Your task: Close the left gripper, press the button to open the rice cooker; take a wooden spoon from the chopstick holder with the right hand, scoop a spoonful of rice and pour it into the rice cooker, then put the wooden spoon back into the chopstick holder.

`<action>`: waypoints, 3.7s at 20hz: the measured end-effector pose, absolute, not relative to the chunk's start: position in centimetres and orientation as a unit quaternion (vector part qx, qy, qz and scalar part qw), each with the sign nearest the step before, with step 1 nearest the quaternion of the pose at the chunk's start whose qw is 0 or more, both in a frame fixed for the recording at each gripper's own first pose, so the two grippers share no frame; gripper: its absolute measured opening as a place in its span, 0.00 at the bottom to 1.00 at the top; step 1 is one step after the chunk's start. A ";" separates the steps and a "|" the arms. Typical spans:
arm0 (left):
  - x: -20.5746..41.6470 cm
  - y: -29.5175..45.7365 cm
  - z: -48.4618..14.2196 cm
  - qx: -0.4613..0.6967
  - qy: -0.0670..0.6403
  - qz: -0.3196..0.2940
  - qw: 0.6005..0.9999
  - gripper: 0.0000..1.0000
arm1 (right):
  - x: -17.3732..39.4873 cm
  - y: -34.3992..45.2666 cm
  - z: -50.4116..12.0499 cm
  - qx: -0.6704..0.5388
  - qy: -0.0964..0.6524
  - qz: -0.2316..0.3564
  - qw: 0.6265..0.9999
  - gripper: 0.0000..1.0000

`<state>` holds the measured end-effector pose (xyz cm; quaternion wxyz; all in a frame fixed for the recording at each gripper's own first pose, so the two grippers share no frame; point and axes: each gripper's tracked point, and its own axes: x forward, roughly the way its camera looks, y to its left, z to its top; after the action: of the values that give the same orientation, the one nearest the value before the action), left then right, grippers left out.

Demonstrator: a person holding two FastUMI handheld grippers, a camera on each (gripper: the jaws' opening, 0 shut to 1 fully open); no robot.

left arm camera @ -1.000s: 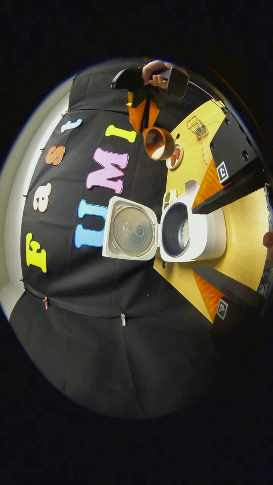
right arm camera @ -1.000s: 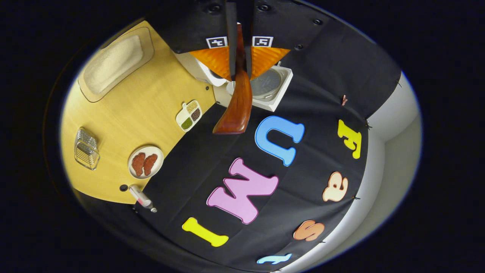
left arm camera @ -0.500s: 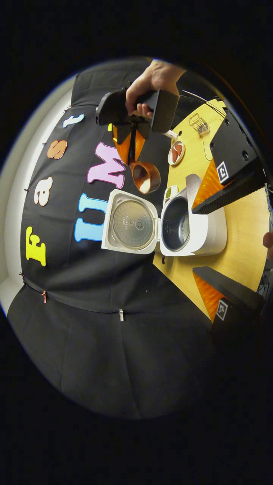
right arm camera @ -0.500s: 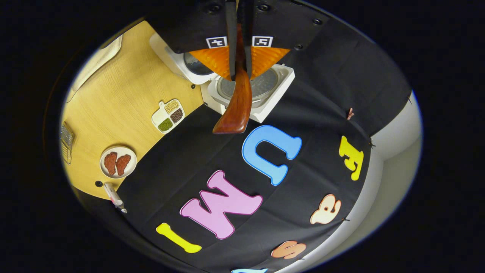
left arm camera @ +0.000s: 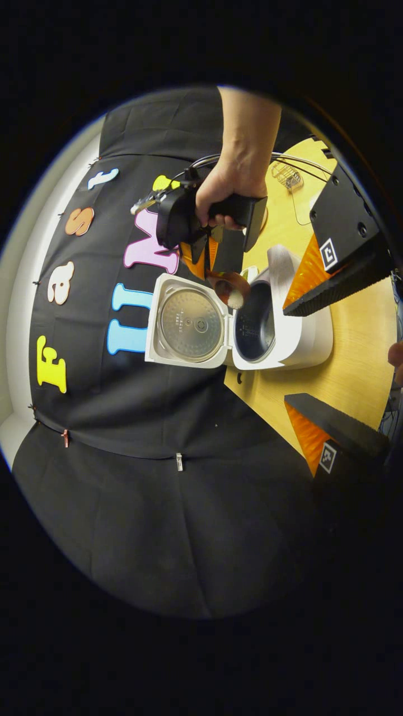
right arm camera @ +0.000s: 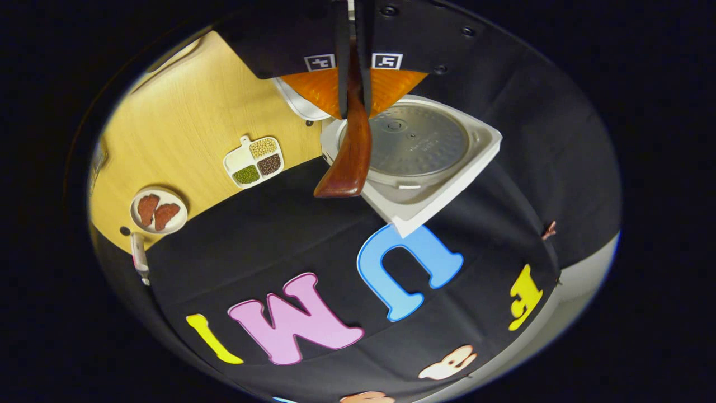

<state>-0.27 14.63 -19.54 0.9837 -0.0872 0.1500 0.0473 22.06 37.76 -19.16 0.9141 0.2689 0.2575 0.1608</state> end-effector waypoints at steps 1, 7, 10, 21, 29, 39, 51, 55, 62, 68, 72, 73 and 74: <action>-0.3 14.8 -19.8 -0.083 0.152 0.048 0.984 0.95 | 22.2 38.6 -19.8 0.247 0.260 0.168 0.918 0.09; -0.8 15.6 -20.5 -0.091 0.157 0.054 0.982 0.95 | 22.7 40.8 -21.9 0.126 0.248 0.190 0.942 0.09; -0.7 15.7 -21.0 -0.098 0.162 0.057 0.980 0.95 | 22.4 42.1 -22.2 0.073 0.240 0.213 0.944 0.09; -1.0 14.8 -21.5 -0.097 0.164 0.044 0.981 0.95 | 19.3 45.4 -19.6 -0.155 0.133 0.318 0.926 0.09; -1.1 14.4 -21.2 -0.094 0.162 0.037 0.982 0.95 | 16.7 46.6 -18.9 -0.262 0.076 0.364 0.891 0.09; -2.6 14.4 -20.9 -0.089 0.163 0.048 0.981 0.95 | 19.2 43.3 -19.2 -0.002 0.215 0.295 0.931 0.09; -3.7 13.5 -18.2 -0.070 0.151 0.044 0.985 0.95 | 19.9 31.7 -11.9 0.366 0.229 0.204 0.879 0.09; -3.6 12.6 -16.9 -0.072 0.147 0.045 0.986 0.95 | 18.9 23.9 -9.3 0.386 0.189 0.176 0.885 0.09; -3.0 10.5 -15.4 -0.066 0.142 0.051 0.986 0.96 | 17.6 9.8 -8.4 0.387 0.156 0.129 0.900 0.09; -2.0 8.1 -14.6 -0.085 0.140 0.059 0.985 0.95 | 16.4 -1.7 -10.8 0.361 0.156 0.076 0.916 0.09; -1.1 5.5 -14.6 -0.086 0.146 0.061 0.984 0.95 | 16.0 -8.4 -13.7 0.342 0.163 0.045 0.924 0.09; -1.0 4.8 -14.5 -0.080 0.147 0.063 0.984 0.95 | 16.2 -10.2 -14.9 0.335 0.167 0.038 0.927 0.09; -0.7 4.2 -14.4 -0.076 0.150 0.064 0.984 0.95 | 16.4 -11.5 -16.0 0.326 0.173 0.034 0.929 0.09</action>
<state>-0.73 4.19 -14.45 0.9837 -0.0759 0.1495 0.0642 16.40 -11.47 -16.03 0.9287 0.3262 0.1731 0.0339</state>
